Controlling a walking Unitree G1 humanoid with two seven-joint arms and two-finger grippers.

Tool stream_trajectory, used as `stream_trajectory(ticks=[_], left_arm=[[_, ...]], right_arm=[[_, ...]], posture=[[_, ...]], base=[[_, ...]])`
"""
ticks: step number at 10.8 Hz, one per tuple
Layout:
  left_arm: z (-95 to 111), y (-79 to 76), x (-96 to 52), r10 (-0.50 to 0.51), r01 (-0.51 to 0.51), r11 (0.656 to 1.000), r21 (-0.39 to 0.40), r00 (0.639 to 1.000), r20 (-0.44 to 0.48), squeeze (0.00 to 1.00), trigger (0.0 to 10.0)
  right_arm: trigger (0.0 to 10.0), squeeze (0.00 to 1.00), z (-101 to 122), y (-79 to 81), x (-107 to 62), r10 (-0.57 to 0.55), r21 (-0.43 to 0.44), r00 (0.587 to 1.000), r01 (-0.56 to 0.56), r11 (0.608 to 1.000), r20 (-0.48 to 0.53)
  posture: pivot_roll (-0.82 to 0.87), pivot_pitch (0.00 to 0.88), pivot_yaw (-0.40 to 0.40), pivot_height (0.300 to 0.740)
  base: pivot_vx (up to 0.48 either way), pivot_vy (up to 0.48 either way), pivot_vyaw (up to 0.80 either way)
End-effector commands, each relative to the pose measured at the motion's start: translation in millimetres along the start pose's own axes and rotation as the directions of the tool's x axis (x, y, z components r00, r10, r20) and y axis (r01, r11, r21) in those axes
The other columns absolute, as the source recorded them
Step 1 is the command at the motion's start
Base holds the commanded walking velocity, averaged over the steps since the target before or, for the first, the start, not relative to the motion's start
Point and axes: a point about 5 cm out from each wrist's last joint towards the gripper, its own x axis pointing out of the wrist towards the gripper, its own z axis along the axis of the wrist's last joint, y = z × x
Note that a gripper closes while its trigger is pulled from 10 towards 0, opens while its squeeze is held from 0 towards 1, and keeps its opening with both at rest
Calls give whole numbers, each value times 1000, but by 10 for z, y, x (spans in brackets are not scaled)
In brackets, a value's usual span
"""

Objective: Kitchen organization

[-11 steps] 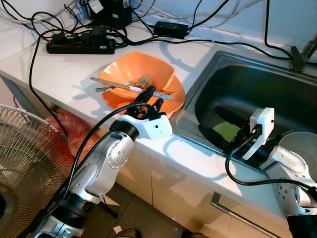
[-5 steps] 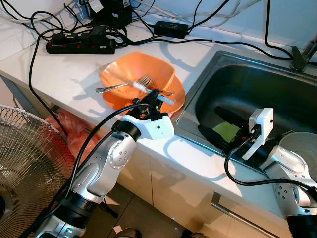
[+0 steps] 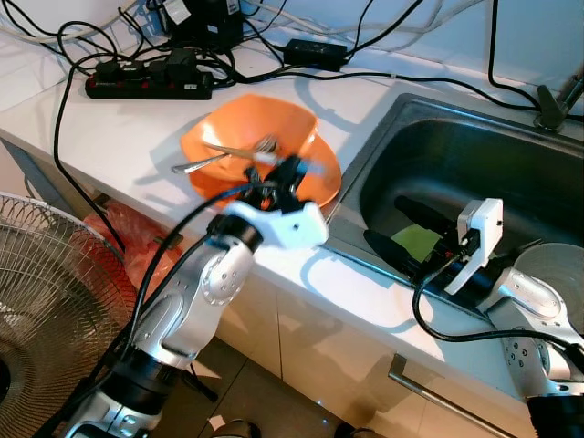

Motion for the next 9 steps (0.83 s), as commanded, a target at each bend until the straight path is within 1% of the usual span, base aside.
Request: stream_trajectory(ticks=[1, 2, 5, 6, 7, 8, 9], left_arm=[[33, 132, 23, 61, -61, 998, -3, 998, 19, 0, 10000], [63, 245, 40, 110, -110, 994, 0, 993, 32, 0, 10000], [108, 317, 51, 134, -133, 991, -15, 990, 51, 0, 10000], [145, 386, 65, 169, -166, 985, -38, 984, 64, 0, 10000], [202, 490, 85, 226, -216, 970, -113, 971, 81, 0, 10000], [227, 527, 92, 243, -226, 959, -174, 966, 84, 0, 10000], [311, 622, 94, 288, -244, 923, -299, 951, 114, 0, 10000]], right_arm=[[10000, 0, -56, 6, 5, -1, 19, 1000, 2, 1000, -14], [10000, 0, -55, 7, 7, -2, 19, 1000, 2, 1000, -13], [10000, 0, -70, 16, 14, 1, 23, 1000, 0, 1000, -12], [10000, 0, -71, 18, 16, 3, 24, 1000, -2, 1000, -12], [10000, 0, -68, 17, 21, 4, 24, 1000, -3, 1000, -12], [10000, 0, -64, 16, 21, 4, 24, 1000, -3, 1000, -11], [10000, 0, -64, 10, 19, 3, 24, 1000, -3, 1000, -12]], posture=[[57, 103, 33, 740], [58, 105, 33, 740], [60, 104, 33, 740], [60, 104, 33, 740], [63, 108, 31, 740], [63, 108, 31, 740], [63, 113, 29, 740]], base=[[0, 0, 0], [0, 0, 0], [0, 0, 0], [0, 0, 0], [0, 0, 0], [0, 0, 0], [0, 0, 0]])
